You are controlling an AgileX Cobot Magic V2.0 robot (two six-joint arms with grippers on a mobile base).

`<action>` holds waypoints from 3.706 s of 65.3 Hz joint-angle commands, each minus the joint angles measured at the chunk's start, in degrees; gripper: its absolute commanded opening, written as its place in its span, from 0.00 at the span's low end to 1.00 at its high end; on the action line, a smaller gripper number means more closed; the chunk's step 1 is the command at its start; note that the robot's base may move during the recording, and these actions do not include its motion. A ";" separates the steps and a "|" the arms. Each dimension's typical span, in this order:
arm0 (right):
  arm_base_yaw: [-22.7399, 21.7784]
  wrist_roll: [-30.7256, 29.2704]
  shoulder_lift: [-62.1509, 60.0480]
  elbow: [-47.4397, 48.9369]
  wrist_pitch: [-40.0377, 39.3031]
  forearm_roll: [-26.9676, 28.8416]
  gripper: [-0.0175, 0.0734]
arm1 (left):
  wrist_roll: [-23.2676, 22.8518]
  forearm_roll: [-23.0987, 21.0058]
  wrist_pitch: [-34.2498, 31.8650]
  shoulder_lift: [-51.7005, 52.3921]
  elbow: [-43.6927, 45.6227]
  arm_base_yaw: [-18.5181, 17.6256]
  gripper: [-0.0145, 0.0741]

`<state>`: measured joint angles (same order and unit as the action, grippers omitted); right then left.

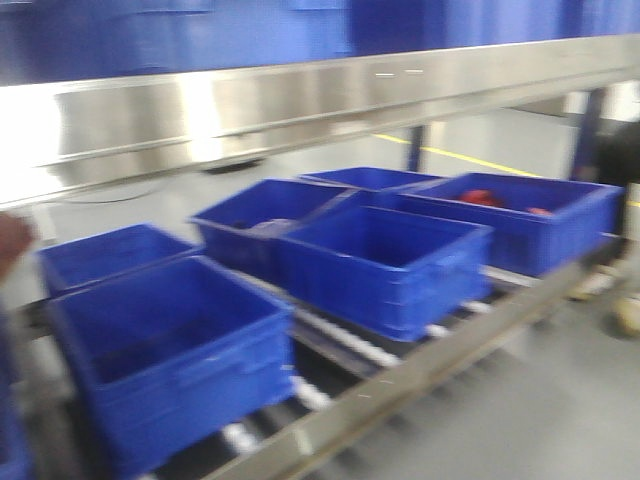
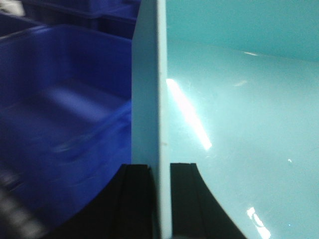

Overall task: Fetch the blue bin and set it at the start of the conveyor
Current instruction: 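Hold the teal bin with both grippers while the base turns away, then hold the teal bin with both grippers while driving to the red conveyor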

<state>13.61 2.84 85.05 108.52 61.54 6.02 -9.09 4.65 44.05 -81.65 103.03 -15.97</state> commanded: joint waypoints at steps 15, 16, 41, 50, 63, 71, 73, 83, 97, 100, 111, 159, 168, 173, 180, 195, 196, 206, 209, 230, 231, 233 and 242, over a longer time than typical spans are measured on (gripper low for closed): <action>-0.40 -1.78 -1.06 0.60 -0.90 -1.44 0.02 | -0.45 -0.41 -4.43 0.57 0.62 0.10 0.04; -0.40 -1.78 -1.06 0.60 -0.90 -1.44 0.02 | -0.45 -0.41 -4.43 0.57 0.62 0.10 0.04; -0.40 -1.78 -1.06 0.60 -0.90 -1.44 0.02 | -0.45 -0.41 -4.43 0.57 0.62 0.10 0.04; -0.40 -1.78 -1.06 0.60 -0.90 -1.44 0.02 | -0.45 -0.41 -4.43 0.57 0.62 0.10 0.04; -0.40 -1.78 -1.06 0.60 -0.90 -1.44 0.02 | -0.45 -0.41 -4.43 0.57 0.62 0.10 0.04; -0.40 -1.78 -1.06 0.60 -0.90 -1.44 0.02 | -0.45 -0.41 -4.43 0.57 0.62 0.10 0.04; -0.40 -1.78 -1.06 0.60 -0.90 -1.44 0.02 | -0.45 -0.41 -4.43 0.57 0.62 0.10 0.04; -0.40 -1.78 -1.06 0.60 -0.90 -1.44 0.02 | -0.45 -0.41 -4.43 0.57 0.62 0.10 0.04; -0.40 -1.78 -1.06 0.60 -0.90 -1.44 0.02 | -0.45 -0.41 -4.43 0.57 0.62 0.10 0.04; -0.40 -1.78 -1.06 0.60 -0.90 -1.44 0.02 | -0.45 -0.41 -4.43 0.57 0.62 0.10 0.04; -0.40 -1.78 -1.06 0.60 -0.90 -1.44 0.02 | -0.45 -0.41 -4.43 0.57 0.62 0.10 0.04; -0.40 -1.78 -1.06 0.60 -0.90 -1.44 0.02 | -0.45 -0.41 -4.43 0.57 0.62 0.10 0.04; -0.40 -1.78 -1.06 0.60 -0.90 -1.44 0.02 | -0.45 -0.41 -4.43 0.57 0.62 0.10 0.04; -0.40 -1.78 -1.06 0.60 -0.90 -1.44 0.02 | -0.45 -0.41 -4.43 0.57 0.62 0.10 0.04; -0.40 -1.78 -1.06 0.60 -0.90 -1.44 0.02 | -0.45 -0.31 -4.46 0.57 0.62 0.10 0.04; -0.40 -1.78 -1.06 0.60 -0.90 -1.44 0.02 | -0.45 -0.31 -4.46 0.57 0.62 0.10 0.04; -0.40 -1.78 -1.06 0.60 -0.90 -1.44 0.02 | -0.45 -0.31 -4.46 0.57 0.62 0.10 0.04; -0.40 -1.78 -1.06 0.60 -1.13 -1.44 0.02 | -0.45 -0.31 -4.46 0.57 0.62 0.10 0.04; -0.40 -1.78 -1.06 0.60 -1.13 -1.44 0.02 | -0.45 -0.31 -4.46 0.57 0.62 0.10 0.04; -0.40 -1.78 -1.06 0.60 -1.13 -1.44 0.02 | -0.45 -0.22 -4.55 0.57 0.62 0.10 0.04; -0.40 -1.78 -1.06 0.60 -1.13 -1.44 0.02 | -0.45 -0.22 -4.55 0.57 0.62 0.10 0.04; -0.40 -1.78 -1.06 0.60 -1.13 -1.44 0.02 | -0.45 -0.22 -4.55 0.57 0.62 0.10 0.04; -0.40 -1.78 -1.06 0.60 -1.13 -1.44 0.02 | -0.45 -0.18 -4.55 0.57 0.62 0.10 0.04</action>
<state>13.51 2.84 84.70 108.52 61.42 6.13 -9.09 4.53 43.48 -81.76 103.03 -15.97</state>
